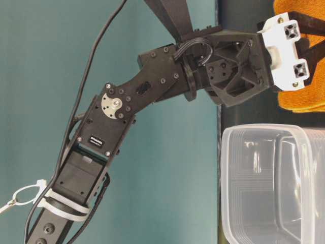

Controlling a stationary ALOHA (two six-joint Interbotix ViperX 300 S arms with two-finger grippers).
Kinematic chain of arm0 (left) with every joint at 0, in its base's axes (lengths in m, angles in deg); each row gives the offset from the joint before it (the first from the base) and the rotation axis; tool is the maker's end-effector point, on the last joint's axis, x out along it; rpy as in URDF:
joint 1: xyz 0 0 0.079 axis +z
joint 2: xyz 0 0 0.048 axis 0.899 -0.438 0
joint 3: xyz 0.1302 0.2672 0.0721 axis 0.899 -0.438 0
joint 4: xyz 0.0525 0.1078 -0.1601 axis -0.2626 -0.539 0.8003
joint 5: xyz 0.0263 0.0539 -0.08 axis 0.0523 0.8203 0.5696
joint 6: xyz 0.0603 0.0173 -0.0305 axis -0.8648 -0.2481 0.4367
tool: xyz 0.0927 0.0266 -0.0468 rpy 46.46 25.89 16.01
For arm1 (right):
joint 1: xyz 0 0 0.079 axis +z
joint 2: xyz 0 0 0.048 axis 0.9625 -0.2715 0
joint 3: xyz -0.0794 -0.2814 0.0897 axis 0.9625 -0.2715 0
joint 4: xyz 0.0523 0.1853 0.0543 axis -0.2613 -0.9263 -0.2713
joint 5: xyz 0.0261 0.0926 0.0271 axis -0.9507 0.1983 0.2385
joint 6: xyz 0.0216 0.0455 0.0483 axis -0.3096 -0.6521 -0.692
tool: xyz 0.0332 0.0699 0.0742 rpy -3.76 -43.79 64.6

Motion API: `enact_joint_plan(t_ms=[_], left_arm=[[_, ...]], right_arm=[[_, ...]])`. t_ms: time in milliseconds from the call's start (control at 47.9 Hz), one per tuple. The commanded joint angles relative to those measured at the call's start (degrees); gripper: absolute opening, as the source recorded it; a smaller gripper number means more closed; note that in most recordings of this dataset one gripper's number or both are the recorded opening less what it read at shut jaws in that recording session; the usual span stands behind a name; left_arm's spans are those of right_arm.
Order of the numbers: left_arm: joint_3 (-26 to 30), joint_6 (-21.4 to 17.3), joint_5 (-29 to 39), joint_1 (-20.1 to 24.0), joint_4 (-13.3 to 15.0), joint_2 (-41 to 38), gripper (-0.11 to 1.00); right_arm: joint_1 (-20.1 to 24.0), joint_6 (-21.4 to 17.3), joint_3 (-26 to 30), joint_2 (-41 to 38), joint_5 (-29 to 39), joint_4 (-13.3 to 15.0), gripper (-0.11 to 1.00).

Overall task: Place the orange towel into the container with the left arm.
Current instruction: 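Close the left gripper on the orange towel's center, then lift the towel and carry it left over the clear container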

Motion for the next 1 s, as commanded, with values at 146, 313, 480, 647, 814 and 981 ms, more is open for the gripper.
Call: enact_joint_plan(t_ms=[146,313,480,647,814,981], left_arm=[[0.6,-0.4,2.6,-0.3,-0.2,0.2,0.49],[2.9,-0.8,3.3,0.6,-0.2,3.1,0.07],[7.4,-2.0,7.4,0.9,-0.2,9.1,0.06],[8.7,-2.1,15.6,0.7,-0.2,17.4,0.06],[3.3,-2.1,22.5,0.4,-0.2,26.3,0.06],[-8.7,-2.2,23.4,0.8,-0.2,33.5,0.06]], right_arm=[[-0.2,-0.1,0.1,-0.6,-0.3,-0.2,0.78],[-1.1,-0.1,0.1,-0.6,-0.3,-0.3,0.78],[-2.6,-0.1,0.1,-0.5,-0.4,-0.3,0.78],[-2.9,-0.1,0.1,-0.4,-0.3,-0.2,0.78],[-3.0,-0.2,-0.1,-0.4,-0.3,-0.2,0.77],[-2.9,-0.2,-0.1,-0.4,-0.5,-0.2,0.78]])
